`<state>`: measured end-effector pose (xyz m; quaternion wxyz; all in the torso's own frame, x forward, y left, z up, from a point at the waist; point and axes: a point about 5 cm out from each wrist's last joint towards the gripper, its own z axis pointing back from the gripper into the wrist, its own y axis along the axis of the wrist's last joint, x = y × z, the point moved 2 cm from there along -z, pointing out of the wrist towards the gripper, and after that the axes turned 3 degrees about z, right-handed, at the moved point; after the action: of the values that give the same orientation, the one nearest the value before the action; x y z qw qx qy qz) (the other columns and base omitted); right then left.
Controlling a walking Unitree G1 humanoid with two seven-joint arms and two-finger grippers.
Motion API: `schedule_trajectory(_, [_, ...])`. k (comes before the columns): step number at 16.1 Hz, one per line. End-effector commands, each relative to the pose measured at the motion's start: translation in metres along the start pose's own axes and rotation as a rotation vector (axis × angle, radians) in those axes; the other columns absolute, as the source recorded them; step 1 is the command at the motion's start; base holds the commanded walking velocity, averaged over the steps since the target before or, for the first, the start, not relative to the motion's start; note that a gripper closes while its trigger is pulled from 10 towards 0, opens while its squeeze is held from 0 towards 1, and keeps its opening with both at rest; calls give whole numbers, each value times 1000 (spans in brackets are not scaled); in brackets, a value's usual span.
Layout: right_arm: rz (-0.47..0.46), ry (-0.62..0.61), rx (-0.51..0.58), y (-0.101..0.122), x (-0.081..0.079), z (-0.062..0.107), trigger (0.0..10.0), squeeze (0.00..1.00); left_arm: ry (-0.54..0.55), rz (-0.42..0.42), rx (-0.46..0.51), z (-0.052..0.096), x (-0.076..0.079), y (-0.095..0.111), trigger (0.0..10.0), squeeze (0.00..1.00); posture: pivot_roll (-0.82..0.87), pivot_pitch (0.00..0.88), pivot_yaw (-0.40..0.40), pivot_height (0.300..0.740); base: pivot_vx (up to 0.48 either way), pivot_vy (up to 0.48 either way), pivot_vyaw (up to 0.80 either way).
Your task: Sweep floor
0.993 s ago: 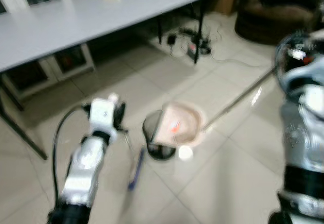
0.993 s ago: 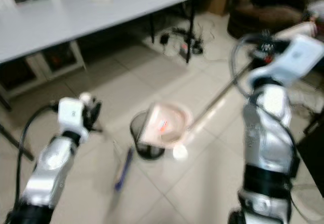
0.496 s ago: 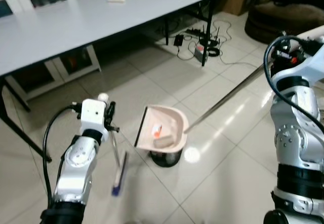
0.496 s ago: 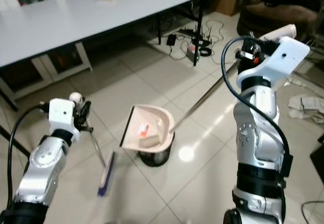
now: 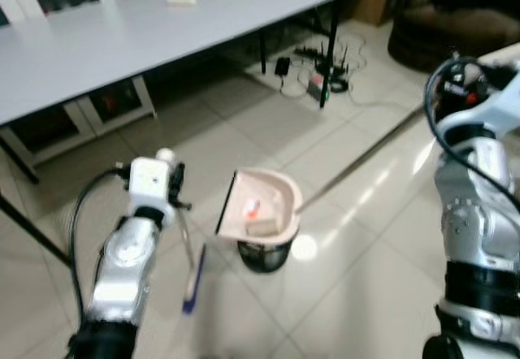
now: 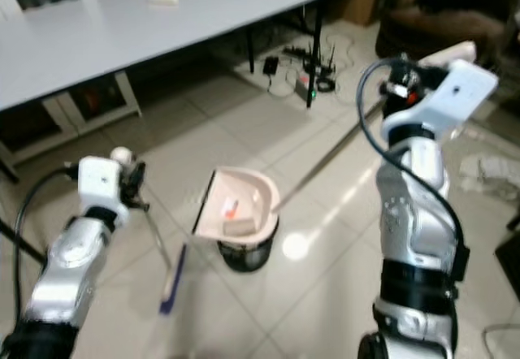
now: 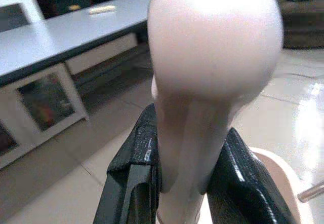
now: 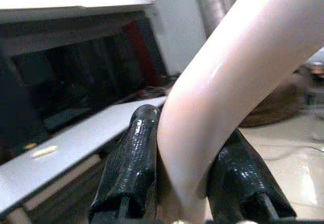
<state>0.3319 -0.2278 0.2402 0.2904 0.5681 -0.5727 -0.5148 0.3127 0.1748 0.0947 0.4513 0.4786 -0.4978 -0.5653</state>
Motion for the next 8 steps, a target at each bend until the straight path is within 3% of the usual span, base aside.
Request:
schedule_trajectory(1, [22,21,89,17,-7,-3,10000,0,5,-12,10,0,-3,4,10000,0,-20,0,39,740,0,0,0])
schedule_trajectory(4, [56,71,117,18,-17,-5,10000,0,3,-20,3,1,-3,2,10000,0,-18,2,43,740,0,0,0])
schedule_trajectory(8, [188,286,197,12,-62,-14,10000,0,7,-28,-4,-2,-3,1,10000,0,-12,0,46,740,0,0,0])
